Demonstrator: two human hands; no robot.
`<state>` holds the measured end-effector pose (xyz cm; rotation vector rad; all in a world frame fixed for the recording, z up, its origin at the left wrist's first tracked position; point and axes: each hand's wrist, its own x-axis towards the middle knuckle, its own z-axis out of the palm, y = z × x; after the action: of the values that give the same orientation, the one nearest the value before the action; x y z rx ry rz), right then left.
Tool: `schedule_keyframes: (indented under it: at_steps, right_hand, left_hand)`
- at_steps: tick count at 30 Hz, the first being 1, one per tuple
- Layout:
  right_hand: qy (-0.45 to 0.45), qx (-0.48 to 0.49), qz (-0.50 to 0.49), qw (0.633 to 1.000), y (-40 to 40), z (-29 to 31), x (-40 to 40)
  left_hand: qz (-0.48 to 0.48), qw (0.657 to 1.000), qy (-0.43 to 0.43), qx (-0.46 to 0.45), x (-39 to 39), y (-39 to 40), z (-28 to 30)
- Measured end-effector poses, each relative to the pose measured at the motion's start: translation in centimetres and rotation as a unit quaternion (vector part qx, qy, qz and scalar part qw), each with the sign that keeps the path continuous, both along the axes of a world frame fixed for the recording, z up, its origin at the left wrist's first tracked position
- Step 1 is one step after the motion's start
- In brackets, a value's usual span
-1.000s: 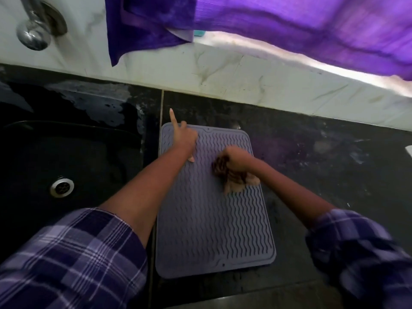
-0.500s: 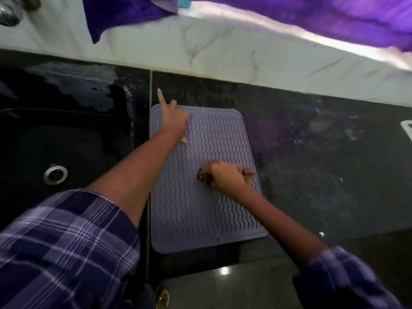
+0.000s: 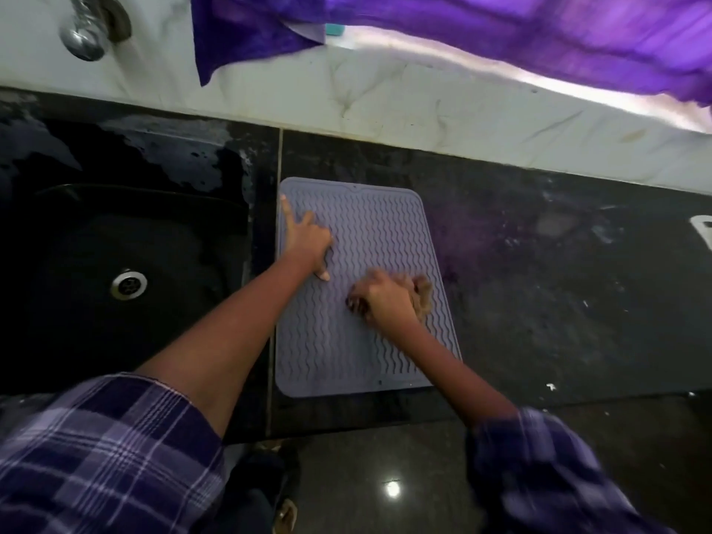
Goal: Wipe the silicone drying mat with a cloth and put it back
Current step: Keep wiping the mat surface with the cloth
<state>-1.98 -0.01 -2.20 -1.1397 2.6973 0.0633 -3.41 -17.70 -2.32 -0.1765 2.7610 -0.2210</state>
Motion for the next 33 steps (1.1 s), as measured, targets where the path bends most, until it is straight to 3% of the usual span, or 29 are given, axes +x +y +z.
schedule_keyframes:
  at_steps: [4, 6, 9, 11, 14, 18, 20, 22, 26, 30, 33]
  right_hand:
    - [-0.128, 0.121, 0.000, 0.984, 0.4, 2.4, 0.2]
    - [-0.149, 0.124, -0.015, 0.981, -1.8, 4.1, -2.0]
    - [-0.067, 0.045, -0.082, 0.993, -3.7, 3.7, -4.0]
    - [-0.013, 0.047, -0.111, 0.993, -3.1, 1.3, -2.3]
    - [0.024, 0.006, -0.081, 0.996, 0.0, -0.9, 1.7]
    - [-0.045, 0.058, -0.031, 0.997, 4.1, 1.0, 7.7]
    - [-0.108, 0.109, -0.031, 0.988, 4.3, 2.6, 7.1]
    - [-0.144, 0.098, -0.037, 0.984, 2.9, 4.2, 4.9]
    - [-0.048, -0.026, -0.141, 0.988, 0.3, 3.3, 0.5]
    - [0.028, 0.013, -0.112, 0.993, 2.2, 0.3, 4.8]
    - [-0.007, 0.048, -0.064, 0.997, 5.0, 1.3, 8.5]
  left_hand:
    - [0.014, 1.000, 0.001, -0.008, 1.7, 1.1, 1.3]
    - [0.020, 1.000, -0.021, -0.010, 2.6, 2.2, 2.3]
    - [0.026, 0.998, -0.052, -0.007, 3.9, 3.2, 1.9]
    - [0.017, 0.999, -0.048, -0.017, 4.6, 3.3, 1.4]
    - [0.008, 0.999, -0.026, -0.017, 5.0, 3.2, 1.1]
    - [0.003, 0.999, -0.019, -0.032, 5.2, 3.7, 1.6]
    - [-0.003, 0.998, -0.022, -0.051, 5.7, 4.2, 1.9]
    - [-0.006, 0.998, -0.021, -0.055, 5.9, 4.8, 1.8]
    - [0.015, 1.000, 0.004, -0.027, 6.5, 5.1, 0.9]
    - [0.034, 0.999, 0.026, -0.012, 7.0, 4.8, 0.4]
    - [0.035, 0.999, 0.015, -0.020, 6.9, 4.6, 0.6]
